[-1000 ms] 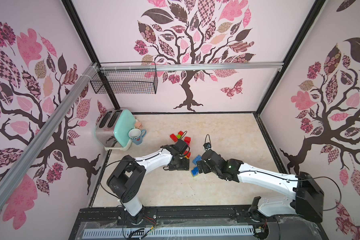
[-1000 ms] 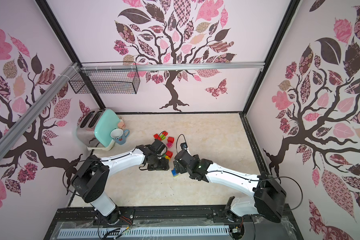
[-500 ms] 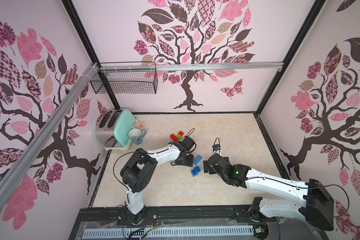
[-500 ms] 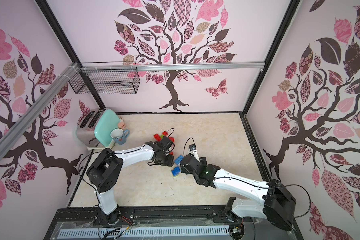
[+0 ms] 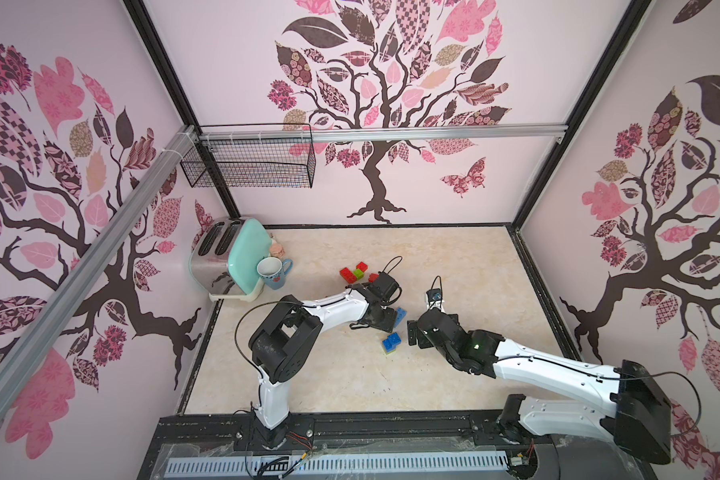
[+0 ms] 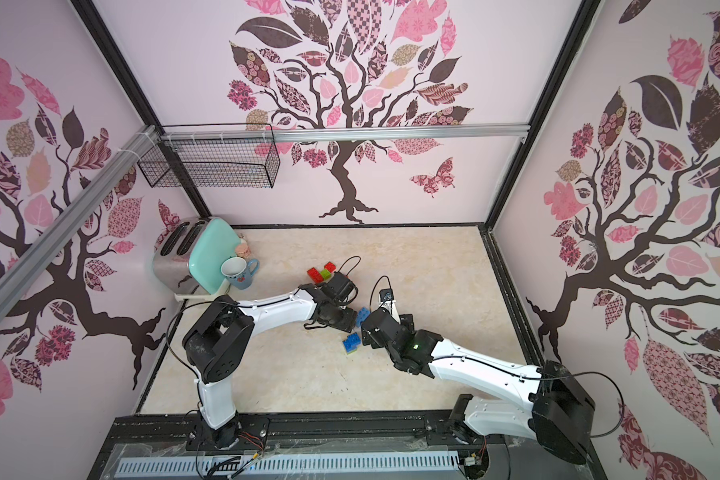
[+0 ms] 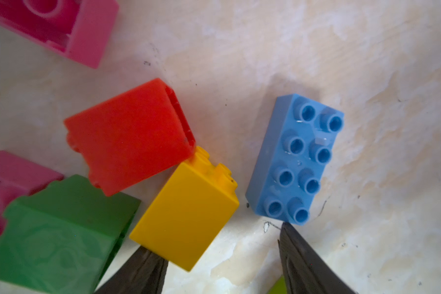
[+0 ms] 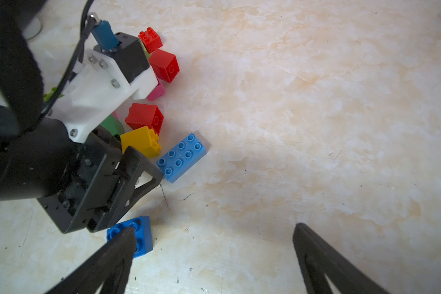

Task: Assemble the number 4 with lego
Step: Pick up the lego brick from the center of the board.

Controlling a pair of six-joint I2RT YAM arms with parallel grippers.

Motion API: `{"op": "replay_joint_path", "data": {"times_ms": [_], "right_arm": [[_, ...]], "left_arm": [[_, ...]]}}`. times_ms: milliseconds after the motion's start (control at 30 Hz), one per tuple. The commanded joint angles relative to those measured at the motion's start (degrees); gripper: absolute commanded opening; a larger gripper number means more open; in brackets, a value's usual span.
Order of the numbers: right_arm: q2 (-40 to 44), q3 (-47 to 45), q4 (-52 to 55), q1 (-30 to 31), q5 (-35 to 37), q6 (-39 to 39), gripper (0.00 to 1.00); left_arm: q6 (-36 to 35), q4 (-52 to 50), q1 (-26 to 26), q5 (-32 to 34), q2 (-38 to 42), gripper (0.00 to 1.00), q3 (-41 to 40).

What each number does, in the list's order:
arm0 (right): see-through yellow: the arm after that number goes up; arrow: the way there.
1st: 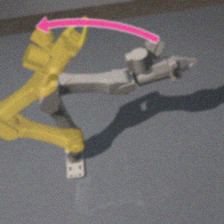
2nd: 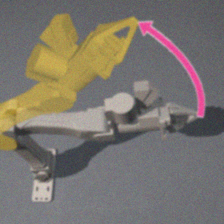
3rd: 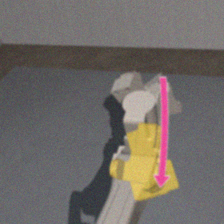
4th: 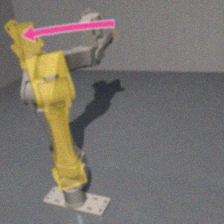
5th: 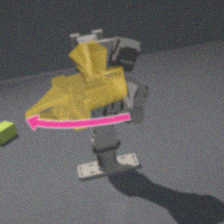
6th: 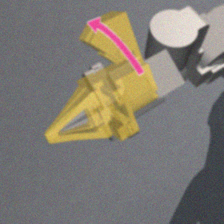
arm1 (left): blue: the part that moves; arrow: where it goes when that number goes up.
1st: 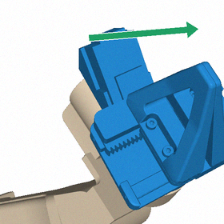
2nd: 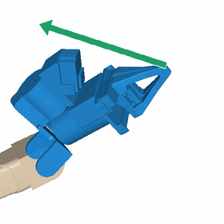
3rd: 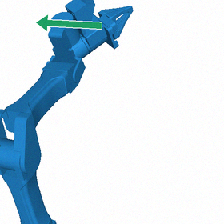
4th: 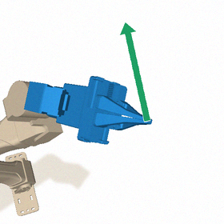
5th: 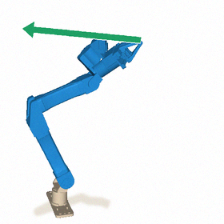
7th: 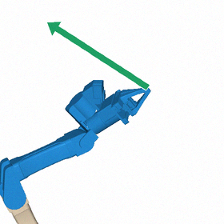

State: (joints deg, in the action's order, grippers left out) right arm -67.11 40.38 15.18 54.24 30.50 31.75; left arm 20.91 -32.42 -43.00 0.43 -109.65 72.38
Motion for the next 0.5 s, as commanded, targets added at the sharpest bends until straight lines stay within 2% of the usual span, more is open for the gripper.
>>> {"op": "replay_joint_path", "data": {"times_ms": [0, 133, 267, 467], "right_arm": [[1.6, -0.8, -0.4, -0.3, 2.0, 1.1, 0.99], [1.8, -2.0, -1.6, -0.3, 3.7, 2.4, 1.00], [1.8, -2.3, -2.4, -0.6, 4.9, 2.9, 1.00], [1.8, -2.9, -4.2, -0.8, 4.7, 2.3, 1.00]], "left_arm": [[-0.8, -1.0, 0.0, 3.9, 2.3, 0.71, 0.0], [0.7, -0.4, 0.0, 4.9, 7.9, 0.70, -4.9], [0.6, 2.8, 0.0, -0.6, 13.3, 0.63, -9.3], [0.8, 5.8, -0.6, -4.6, 11.8, 0.54, -8.4]]}}
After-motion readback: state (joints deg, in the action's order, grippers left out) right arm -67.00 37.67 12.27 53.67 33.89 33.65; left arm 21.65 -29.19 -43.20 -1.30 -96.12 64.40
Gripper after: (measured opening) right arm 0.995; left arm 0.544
